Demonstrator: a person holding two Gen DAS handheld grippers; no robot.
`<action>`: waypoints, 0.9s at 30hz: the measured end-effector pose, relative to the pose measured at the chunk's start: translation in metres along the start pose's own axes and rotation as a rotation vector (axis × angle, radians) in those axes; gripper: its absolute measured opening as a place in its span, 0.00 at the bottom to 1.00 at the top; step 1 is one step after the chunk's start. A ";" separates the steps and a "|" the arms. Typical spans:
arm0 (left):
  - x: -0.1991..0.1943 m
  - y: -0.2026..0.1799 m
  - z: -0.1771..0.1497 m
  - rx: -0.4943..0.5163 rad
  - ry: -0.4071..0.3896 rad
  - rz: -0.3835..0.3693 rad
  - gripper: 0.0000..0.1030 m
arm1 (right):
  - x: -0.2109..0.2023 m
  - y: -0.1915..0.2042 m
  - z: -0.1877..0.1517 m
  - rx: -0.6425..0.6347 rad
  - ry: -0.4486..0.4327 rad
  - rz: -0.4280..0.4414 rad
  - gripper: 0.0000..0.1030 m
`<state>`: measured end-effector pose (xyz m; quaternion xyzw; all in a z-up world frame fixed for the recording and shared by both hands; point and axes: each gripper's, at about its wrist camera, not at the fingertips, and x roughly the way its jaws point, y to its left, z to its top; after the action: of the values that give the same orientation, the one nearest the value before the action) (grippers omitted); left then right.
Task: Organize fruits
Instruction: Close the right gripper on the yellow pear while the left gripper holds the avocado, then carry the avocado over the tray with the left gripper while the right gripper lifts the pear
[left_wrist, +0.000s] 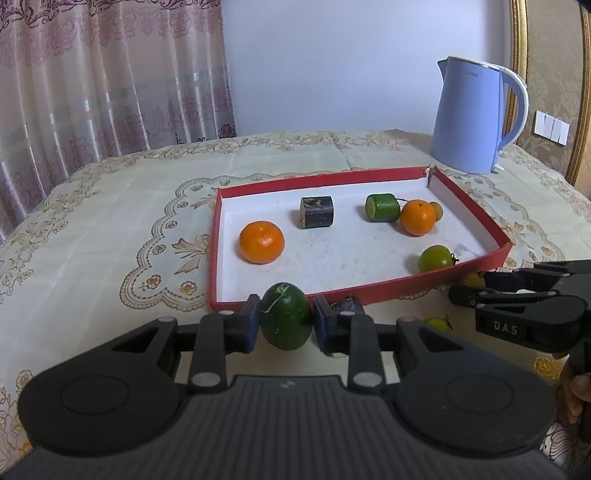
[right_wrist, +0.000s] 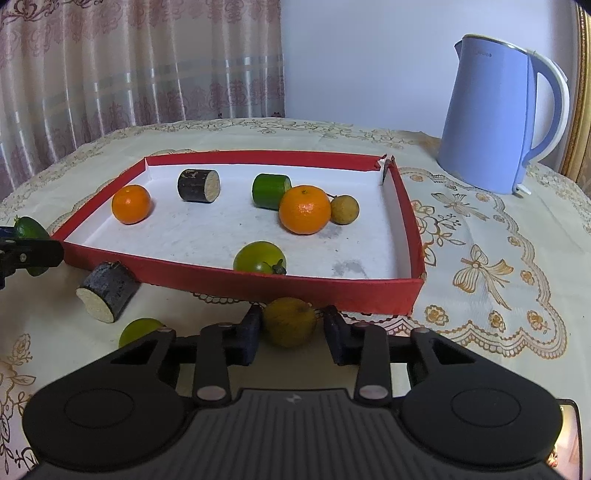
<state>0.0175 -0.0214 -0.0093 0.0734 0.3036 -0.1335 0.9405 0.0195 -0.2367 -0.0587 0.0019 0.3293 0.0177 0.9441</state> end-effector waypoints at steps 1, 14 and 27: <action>0.000 0.000 0.000 0.000 0.000 -0.001 0.27 | 0.000 0.000 0.000 0.001 0.000 0.001 0.34; -0.003 0.002 0.003 -0.006 -0.009 -0.012 0.27 | -0.009 -0.003 -0.001 0.005 -0.014 -0.001 0.32; -0.007 -0.006 0.033 0.022 -0.052 0.001 0.27 | -0.026 -0.004 -0.002 0.003 -0.044 -0.006 0.32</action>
<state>0.0285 -0.0330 0.0212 0.0802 0.2777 -0.1384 0.9473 -0.0022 -0.2421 -0.0445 0.0026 0.3085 0.0145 0.9511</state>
